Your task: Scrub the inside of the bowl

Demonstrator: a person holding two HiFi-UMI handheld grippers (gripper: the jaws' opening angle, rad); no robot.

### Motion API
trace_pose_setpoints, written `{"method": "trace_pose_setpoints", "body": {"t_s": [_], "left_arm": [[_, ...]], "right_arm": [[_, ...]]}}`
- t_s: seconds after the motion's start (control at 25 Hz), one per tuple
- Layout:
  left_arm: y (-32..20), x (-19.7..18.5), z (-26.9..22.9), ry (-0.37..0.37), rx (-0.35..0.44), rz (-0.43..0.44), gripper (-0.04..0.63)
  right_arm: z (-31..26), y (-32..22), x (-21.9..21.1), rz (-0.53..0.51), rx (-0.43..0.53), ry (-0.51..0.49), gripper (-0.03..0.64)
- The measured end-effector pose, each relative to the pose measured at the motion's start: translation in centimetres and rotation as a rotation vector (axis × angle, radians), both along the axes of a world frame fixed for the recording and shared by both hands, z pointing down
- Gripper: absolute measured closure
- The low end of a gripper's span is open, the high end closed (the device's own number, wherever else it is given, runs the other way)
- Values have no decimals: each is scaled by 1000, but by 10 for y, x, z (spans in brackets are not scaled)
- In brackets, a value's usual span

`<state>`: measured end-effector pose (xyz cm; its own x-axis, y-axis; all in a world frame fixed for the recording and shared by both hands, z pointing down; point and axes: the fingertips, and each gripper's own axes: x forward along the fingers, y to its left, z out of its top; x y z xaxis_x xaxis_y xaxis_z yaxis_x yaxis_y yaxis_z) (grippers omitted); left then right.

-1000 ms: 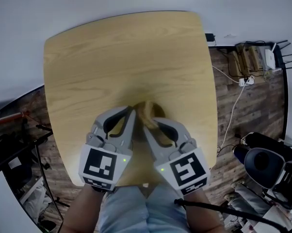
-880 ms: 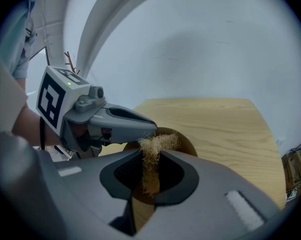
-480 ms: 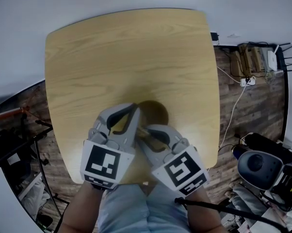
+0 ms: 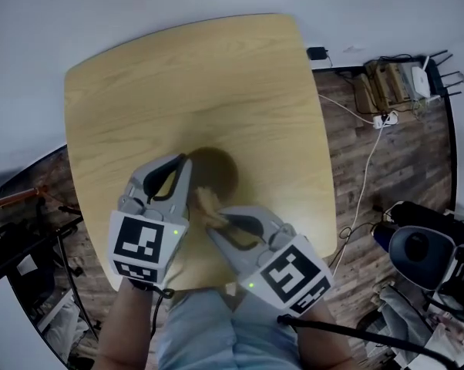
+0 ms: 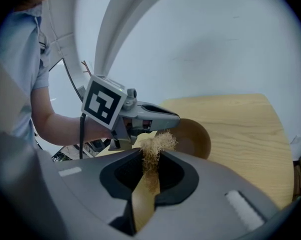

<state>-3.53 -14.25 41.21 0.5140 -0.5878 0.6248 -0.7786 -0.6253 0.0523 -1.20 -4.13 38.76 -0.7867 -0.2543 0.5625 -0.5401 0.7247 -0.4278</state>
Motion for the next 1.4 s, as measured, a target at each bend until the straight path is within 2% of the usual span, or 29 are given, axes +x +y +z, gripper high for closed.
{"method": "trace_pose_setpoints", "body": {"t_s": [0.12,0.52,1.08,1.24,1.4], "left_arm": [[0,2,-4,-12,8,-11,563],[10,7,-5,-25,0,-40,563],[3,11,5,13,-54,-17,563],[1,8,3,63,-83,-67,563],[-3,9,1,71,-74,-75,563]], "right_arm": [[-9,2,11,34,21,-9,558],[-18,-13,46,145,118,48,558],[16,-62,36,91,153,148,558],[29,-64,32,74,122,176,558],[41,-55,30,56,57,187,560]]}}
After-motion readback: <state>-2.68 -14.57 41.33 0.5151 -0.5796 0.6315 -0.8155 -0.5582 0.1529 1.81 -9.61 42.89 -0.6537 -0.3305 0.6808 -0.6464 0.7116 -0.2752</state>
